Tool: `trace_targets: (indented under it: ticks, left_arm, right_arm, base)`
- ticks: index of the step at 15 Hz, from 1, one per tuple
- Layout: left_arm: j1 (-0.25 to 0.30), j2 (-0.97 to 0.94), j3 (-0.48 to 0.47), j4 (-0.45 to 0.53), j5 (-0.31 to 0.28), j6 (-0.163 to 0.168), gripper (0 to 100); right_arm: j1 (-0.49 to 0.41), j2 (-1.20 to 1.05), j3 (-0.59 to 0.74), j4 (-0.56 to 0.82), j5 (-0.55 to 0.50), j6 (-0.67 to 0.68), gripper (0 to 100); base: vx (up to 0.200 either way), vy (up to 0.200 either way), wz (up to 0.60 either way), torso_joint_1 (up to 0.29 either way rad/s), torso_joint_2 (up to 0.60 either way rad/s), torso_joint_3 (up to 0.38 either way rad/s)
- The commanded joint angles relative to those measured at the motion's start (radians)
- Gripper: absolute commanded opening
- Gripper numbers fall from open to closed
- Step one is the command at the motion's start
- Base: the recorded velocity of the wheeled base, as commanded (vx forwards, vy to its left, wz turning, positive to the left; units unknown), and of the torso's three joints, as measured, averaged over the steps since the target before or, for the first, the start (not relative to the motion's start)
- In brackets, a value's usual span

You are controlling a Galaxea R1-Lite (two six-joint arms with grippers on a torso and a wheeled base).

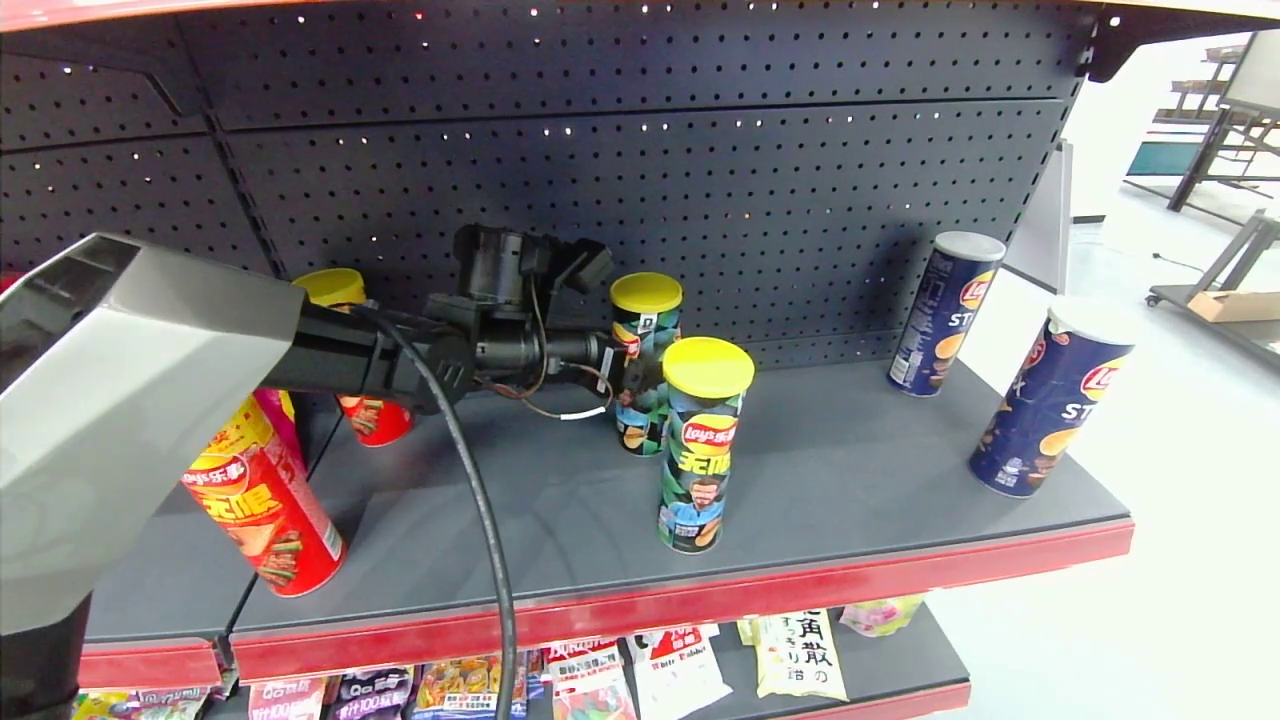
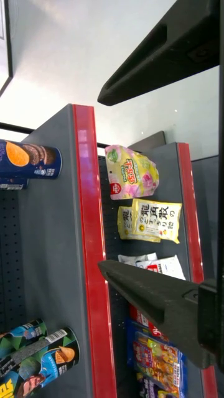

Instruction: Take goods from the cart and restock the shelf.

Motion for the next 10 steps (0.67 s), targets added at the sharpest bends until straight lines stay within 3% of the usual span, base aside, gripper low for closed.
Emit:
trace_targets:
  ticks: [1,8,10]
  left_arm:
    - [0.003,-0.047,0.036,0.003,0.001,0.000,100]
    - [0.013,-0.107,0.110,0.026,0.001,0.002,100]
    - [0.013,-0.150,0.142,0.098,0.001,0.003,100]
  right_arm:
    - [-0.001,0.000,0.000,0.000,0.000,0.000,100]
    - [0.001,0.000,0.000,0.000,0.000,0.000,100]
    - [-0.001,0.000,0.000,0.000,0.000,0.000,100]
  base:
    - [0.000,0.000,0.00,0.000,0.00,0.000]
    - [0.000,0.000,0.00,0.000,0.00,0.000]
    - [0.000,0.000,0.00,0.000,0.00,0.000]
